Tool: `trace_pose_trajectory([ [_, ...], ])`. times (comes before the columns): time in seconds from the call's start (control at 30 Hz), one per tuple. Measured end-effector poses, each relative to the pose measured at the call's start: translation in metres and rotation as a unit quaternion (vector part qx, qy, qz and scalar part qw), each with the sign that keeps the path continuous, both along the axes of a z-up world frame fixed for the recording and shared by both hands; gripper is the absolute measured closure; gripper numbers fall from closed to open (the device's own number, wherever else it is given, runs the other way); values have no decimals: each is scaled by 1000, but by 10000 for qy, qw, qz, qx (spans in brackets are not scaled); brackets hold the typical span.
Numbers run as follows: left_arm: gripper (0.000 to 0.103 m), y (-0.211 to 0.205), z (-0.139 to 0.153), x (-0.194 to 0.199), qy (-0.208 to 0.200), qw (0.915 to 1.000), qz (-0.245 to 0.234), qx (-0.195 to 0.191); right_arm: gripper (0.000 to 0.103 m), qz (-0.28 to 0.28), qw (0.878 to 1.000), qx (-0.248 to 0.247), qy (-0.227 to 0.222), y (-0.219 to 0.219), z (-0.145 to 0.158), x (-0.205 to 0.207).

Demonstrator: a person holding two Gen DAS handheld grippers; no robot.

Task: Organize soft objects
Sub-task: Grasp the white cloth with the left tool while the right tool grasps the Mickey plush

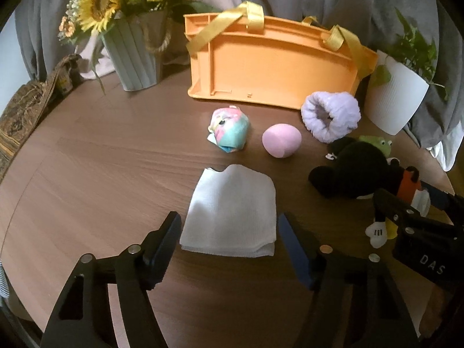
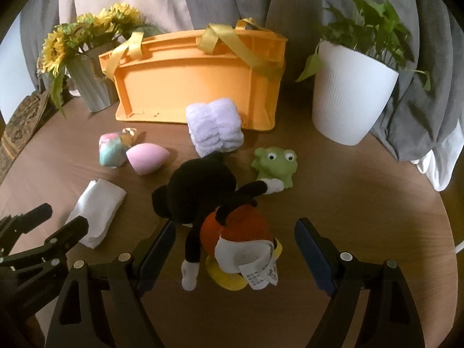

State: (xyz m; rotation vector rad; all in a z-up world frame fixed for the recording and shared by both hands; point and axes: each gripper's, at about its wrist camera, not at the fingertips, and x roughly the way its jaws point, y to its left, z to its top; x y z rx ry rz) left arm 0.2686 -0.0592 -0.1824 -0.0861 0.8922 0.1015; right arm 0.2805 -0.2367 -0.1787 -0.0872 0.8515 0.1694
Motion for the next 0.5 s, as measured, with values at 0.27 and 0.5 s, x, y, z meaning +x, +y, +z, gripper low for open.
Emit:
trace_pose_trajectory([
  [0.27,51,0,-11,8,226,9997,-11,-14,27,44,10000,1,72,1,-8,5],
  [0.5,72,0,-14,7,212,9998,-9,48,39,199,9997,-64,87,7,-11,4],
])
